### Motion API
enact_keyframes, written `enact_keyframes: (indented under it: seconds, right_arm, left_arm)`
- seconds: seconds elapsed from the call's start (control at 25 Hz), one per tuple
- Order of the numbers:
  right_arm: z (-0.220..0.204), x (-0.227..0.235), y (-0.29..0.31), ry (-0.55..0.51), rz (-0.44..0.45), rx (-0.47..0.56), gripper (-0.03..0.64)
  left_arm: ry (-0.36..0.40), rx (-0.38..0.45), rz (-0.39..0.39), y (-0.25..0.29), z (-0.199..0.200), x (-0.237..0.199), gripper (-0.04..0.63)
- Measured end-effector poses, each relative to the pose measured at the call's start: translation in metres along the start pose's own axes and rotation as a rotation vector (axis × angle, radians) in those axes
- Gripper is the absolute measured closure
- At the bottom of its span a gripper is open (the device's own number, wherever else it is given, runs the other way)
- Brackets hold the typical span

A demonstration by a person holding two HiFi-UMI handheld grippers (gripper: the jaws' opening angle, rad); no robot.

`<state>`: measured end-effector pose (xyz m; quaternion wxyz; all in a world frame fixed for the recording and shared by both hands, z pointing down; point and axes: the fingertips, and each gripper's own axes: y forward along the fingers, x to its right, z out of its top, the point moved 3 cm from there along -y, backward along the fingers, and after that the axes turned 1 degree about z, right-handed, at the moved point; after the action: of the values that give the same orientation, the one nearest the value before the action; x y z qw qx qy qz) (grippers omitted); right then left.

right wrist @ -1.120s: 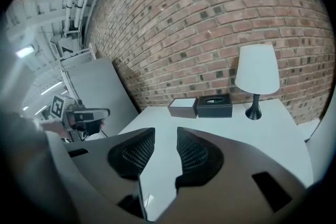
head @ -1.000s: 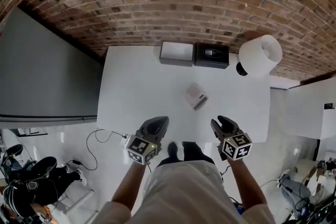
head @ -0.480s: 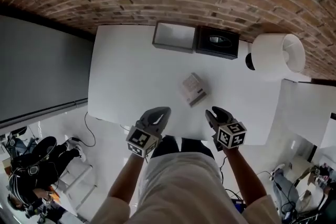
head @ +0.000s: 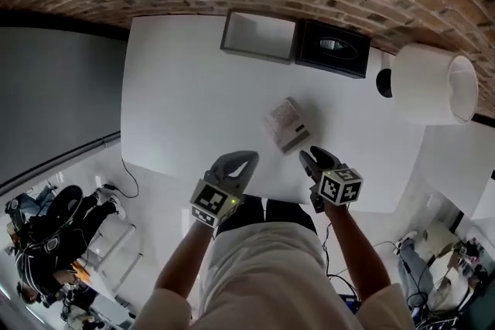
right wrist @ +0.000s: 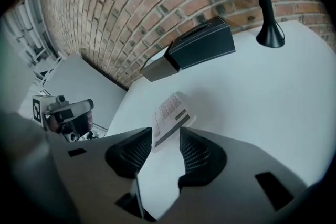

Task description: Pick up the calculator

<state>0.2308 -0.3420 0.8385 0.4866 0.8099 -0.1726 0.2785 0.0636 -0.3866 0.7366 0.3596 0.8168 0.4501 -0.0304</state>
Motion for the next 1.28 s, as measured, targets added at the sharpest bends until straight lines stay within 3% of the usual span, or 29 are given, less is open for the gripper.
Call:
enact_keyframes:
  seconds: [0.48,1.08,1.28]
  right_arm:
    - [-0.009,0.019,0.045,0.205,0.022,0.019,0.420]
    - [-0.009,0.023,0.083,0.533,0.232,0.083,0.422]
    - [-0.008,0.025,0.091,0.566,0.245,0.097,0.495]
  left_arm:
    - [-0.013,-0.069,-0.051,0.023,-0.027,-0.023,0.582]
    - [-0.058,-0.101,-0.035,0.030,-0.045,-0.034,0.582]
    - [-0.060,-0.099,-0.024,0.029,-0.046,-0.033,0.581]
